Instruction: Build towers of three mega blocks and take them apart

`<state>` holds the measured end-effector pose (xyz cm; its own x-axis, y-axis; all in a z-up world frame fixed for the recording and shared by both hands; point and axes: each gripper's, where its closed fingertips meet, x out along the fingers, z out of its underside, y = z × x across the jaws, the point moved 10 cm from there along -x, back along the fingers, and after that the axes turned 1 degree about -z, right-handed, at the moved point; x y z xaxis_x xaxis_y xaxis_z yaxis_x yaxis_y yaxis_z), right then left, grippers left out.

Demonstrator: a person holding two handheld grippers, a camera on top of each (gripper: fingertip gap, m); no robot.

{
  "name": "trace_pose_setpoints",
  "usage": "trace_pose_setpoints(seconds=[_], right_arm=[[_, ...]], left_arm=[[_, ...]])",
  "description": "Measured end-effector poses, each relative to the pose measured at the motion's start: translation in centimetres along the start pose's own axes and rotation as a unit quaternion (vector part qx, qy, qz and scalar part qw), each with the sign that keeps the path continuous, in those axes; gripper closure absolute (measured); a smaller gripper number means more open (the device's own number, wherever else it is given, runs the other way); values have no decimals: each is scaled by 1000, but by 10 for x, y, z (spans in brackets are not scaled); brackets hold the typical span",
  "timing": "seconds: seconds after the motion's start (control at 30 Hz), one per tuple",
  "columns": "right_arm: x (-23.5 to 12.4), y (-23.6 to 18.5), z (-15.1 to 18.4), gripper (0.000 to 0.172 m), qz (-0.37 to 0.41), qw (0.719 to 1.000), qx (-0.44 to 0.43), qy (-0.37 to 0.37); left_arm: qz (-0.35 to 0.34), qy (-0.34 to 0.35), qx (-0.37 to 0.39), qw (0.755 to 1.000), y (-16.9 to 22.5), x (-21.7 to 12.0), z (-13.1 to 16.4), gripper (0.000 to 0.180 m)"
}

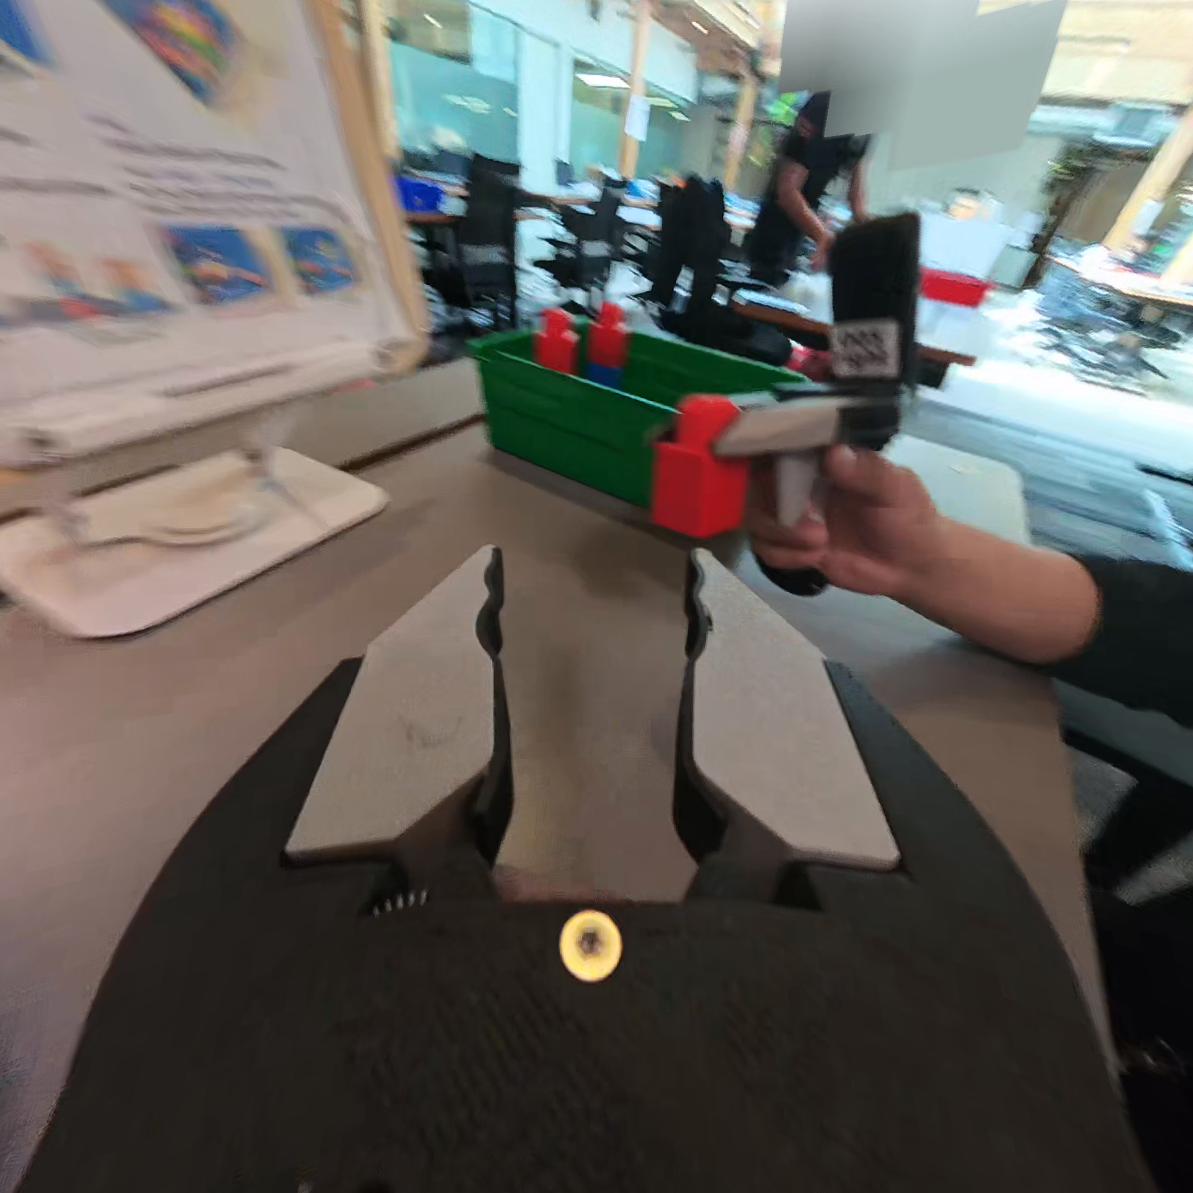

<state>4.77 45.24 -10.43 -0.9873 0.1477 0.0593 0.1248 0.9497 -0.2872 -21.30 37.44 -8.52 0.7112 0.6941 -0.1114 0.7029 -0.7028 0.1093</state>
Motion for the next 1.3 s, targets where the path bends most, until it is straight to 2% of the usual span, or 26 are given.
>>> trace_pose_setpoints(seconds=[0.07,0.17,0.27,0.4,0.5,0.6,0.77,0.83,0.9,1.0,1.1,1.17,1.23,1.3], right_arm=[[1,1,2,142,-3,1000,9,-2],[6,1,7,142,-4,1000,16,-19],[11,0,13,142,0,999,2,-43],[16,-1,19,142,0,998,-8,-62],[19,-1,24,142,-4,997,-6,-73],[21,-2,26,142,-4,997,-12,-82],[21,-4,25,142,-9,997,-16,-81],[21,-4,25,142,-10,996,-15,-82],[21,-3,25,142,-12,996,-11,-84],[21,-2,25,142,-14,996,-6,-83],[21,-3,25,142,-14,996,-3,-85],[22,-3,25,142,-15,996,1,-91],[22,-2,26,142,-13,995,3,-99],[23,-1,27,142,-15,994,9,-107]], left_arm=[[-110,31,-1,993,-34,-39,-17,133],[-280,44,-31,958,-87,-95,-22,139],[-365,12,-53,930,-119,-127,-10,129],[-436,-50,-29,898,-155,-146,-2,124],[-473,-141,-30,869,-193,-148,3,121],[-513,-261,-8,818,-229,-146,14,121],[-537,-398,40,742,-259,-138,32,144],[-530,-438,48,725,-265,-136,42,156],[-525,-453,61,718,-267,-134,50,176],[-540,-411,75,731,-262,-133,42,180],[-552,-311,139,761,-238,-129,15,180],[-505,-220,174,816,-205,-114,-2,180],[-423,-127,210,872,-159,-94,-13,180],[-335,-46,260,904,-107,-73,-16,180]])
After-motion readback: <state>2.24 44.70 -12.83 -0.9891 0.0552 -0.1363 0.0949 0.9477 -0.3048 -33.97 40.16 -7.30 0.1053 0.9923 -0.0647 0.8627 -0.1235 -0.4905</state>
